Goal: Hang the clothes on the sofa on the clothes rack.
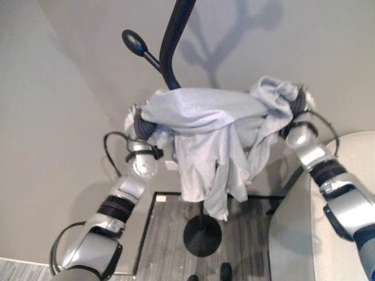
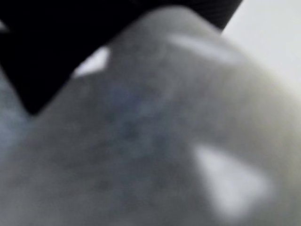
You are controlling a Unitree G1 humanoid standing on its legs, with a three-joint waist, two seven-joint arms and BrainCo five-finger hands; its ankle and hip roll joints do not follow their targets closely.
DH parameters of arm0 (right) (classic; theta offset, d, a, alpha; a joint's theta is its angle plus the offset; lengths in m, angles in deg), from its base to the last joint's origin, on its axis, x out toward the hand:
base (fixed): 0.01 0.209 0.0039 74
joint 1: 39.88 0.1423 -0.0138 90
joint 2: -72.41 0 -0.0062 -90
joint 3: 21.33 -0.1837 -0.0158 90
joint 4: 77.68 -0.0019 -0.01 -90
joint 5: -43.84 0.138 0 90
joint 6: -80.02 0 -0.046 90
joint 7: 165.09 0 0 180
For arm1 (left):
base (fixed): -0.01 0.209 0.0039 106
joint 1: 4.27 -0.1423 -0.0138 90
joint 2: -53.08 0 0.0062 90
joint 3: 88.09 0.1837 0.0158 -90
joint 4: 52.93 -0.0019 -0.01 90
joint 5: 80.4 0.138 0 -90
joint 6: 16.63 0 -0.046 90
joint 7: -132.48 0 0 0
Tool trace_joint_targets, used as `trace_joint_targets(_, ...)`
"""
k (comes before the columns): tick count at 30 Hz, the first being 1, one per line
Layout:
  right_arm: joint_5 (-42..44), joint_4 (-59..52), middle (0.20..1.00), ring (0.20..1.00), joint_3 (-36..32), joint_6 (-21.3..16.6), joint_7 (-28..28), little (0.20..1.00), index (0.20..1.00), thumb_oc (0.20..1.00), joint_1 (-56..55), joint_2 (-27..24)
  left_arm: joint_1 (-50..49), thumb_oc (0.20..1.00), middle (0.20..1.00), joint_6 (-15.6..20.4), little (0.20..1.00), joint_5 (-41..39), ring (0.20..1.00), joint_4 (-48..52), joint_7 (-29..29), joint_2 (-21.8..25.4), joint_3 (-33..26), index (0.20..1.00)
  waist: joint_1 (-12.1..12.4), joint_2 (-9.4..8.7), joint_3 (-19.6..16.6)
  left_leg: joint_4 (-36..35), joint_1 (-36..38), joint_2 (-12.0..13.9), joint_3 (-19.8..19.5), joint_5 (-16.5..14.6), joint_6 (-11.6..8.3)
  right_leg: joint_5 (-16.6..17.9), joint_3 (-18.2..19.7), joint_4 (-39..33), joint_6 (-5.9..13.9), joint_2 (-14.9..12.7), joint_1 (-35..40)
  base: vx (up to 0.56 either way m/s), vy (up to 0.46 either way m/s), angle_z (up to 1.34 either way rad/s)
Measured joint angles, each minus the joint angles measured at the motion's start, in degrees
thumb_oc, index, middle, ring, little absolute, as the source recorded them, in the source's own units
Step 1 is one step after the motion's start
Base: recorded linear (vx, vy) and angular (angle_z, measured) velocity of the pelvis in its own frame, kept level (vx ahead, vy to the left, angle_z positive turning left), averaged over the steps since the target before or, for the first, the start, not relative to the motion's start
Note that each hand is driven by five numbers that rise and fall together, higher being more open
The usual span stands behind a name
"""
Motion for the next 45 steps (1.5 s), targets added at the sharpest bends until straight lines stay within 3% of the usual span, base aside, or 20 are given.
trace_joint_targets(6,0.0,-3.5,0.2,0.2,0.5,-0.7,-0.1,0.2,0.2,0.2,-8.2,7.3,-3.8,0.2,0.2,1.0,0.2,-4.6,0.2,-6.5,-1.3,-11.2,2.9,0.2,-1.1,-0.09,0.3,-0.1,-0.2,-0.1,0.1,0.3,-0.03,0.0,0.1,0.0,-0.04,0.0,-0.3,0.0,0.0,0.0)
trace_joint_targets(11,0.0,-9.8,0.2,0.2,1.0,-1.4,0.5,0.2,0.2,0.2,-14.6,9.5,-8.7,0.2,0.2,2.6,0.2,-9.1,0.2,-5.0,-1.9,-17.0,5.8,0.2,-2.1,-0.2,0.5,-0.2,0.0,-0.1,0.3,0.3,-0.01,0.1,0.6,0.0,-0.1,0.1,-0.4,-0.01,0.011,-0.04)
trace_joint_targets(17,0.1,-13.5,0.2,0.2,1.5,-1.7,0.1,0.2,0.2,0.2,-19.7,11.2,-13.0,0.2,0.2,3.7,0.2,-13.9,0.2,-1.8,-4.8,-17.4,7.4,0.2,-2.0,-0.19,0.4,-0.2,0.3,-0.1,1.5,0.3,0.05,0.3,1.4,0.0,-0.15,0.0,-0.3,0.0,0.014,-0.07)
trace_joint_targets(18,0.1,-13.7,0.2,0.2,1.9,-1.7,0.1,0.2,0.2,0.2,-20.4,11.7,-13.2,0.498,0.498,4.2,0.498,-16.0,0.498,-1.7,-5.6,-17.9,7.4,0.498,-2.0,-0.2,0.4,-0.2,0.4,-0.1,1.6,0.3,0.06,0.3,1.4,0.0,-0.14,0.0,-0.1,0.0,0.0,0.0)
trace_joint_targets(19,0.1,-13.9,0.2,0.2,2.6,-1.7,-0.1,0.2,0.2,0.2,-20.9,12.0,-13.6,1.0,1.0,4.4,1.0,-17.9,1.0,-1.7,-6.2,-18.1,7.5,1.0,-2.0,-0.19,0.4,-0.2,0.4,-0.2,1.6,0.3,0.09,0.4,1.5,0.0,-0.1,0.0,-0.2,0.0,0.0,0.0)
trace_joint_targets(20,0.2,-14.3,0.2,0.2,2.9,-1.7,-0.2,0.2,0.2,0.2,-21.4,12.5,-14.2,1.0,1.0,4.6,1.0,-20.0,1.0,-1.7,-6.9,-18.1,7.8,1.0,-2.1,-0.17,0.4,-0.2,0.4,-0.2,1.6,0.4,0.11,0.4,1.5,0.0,-0.08,-0.1,-0.2,0.0,0.0,0.0)
trace_joint_targets(21,0.2,-14.9,1.0,1.0,2.9,-1.7,-0.4,1.0,1.0,1.0,-22.1,13.0,-15.0,1.0,1.0,4.7,1.0,-21.8,1.0,-1.7,-7.5,-18.1,8.0,1.0,-2.2,-0.15,0.4,-0.2,0.4,-0.2,1.6,0.4,0.11,0.4,1.5,0.0,-0.08,-0.1,-0.2,0.0,0.0,0.0)
trace_joint_targets(27,4.0,-16.5,1.0,1.0,4.5,-1.0,-2.4,1.0,1.0,1.0,-23.2,13.1,-17.6,1.0,1.0,3.9,1.0,-29.3,1.0,-1.7,-9.4,-17.8,8.5,1.0,-2.2,-0.16,0.4,-0.2,0.4,-0.3,1.6,0.4,0.14,0.4,1.6,0.0,-0.1,-0.1,-0.2,0.0,0.0,0.0)
trace_joint_targets(37,3.1,-20.4,1.0,1.0,0.2,0.2,-1.0,1.0,1.0,1.0,-23.4,8.5,-20.8,1.0,1.0,2.2,1.0,-27.9,1.0,-3.8,-6.5,-16.7,1.0,1.0,-2.3,-0.25,0.3,-0.3,0.9,-0.1,1.9,0.4,0.14,0.6,1.9,0.0,-0.36,0.1,0.2,0.01,-0.006,-0.02)
trace_joint_targets(40,0.9,-23.6,1.0,1.0,-2.1,1.0,0.3,1.0,1.0,1.0,-24.0,6.2,-23.2,1.0,1.0,2.0,1.0,-27.9,1.0,-3.7,-5.1,-16.5,-2.8,1.0,-2.3,-0.32,0.3,-0.3,1.6,0.0,2.9,0.4,0.13,0.8,2.5,0.0,-0.4,0.3,0.6,0.05,-0.008,-0.1)
trace_joint_targets(45,-8.6,-38.6,1.0,1.0,-10.9,2.8,0.3,1.0,1.0,1.0,-33.2,-4.9,-29.9,1.0,1.0,1.9,1.0,-25.6,1.0,1.5,-3.6,-14.2,-12.3,1.0,-2.3,-0.47,0.2,-0.6,1.8,0.1,3.1,0.0,0.47,0.8,2.9,0.0,-0.41,0.4,0.7,0.02,0.001,-0.03)
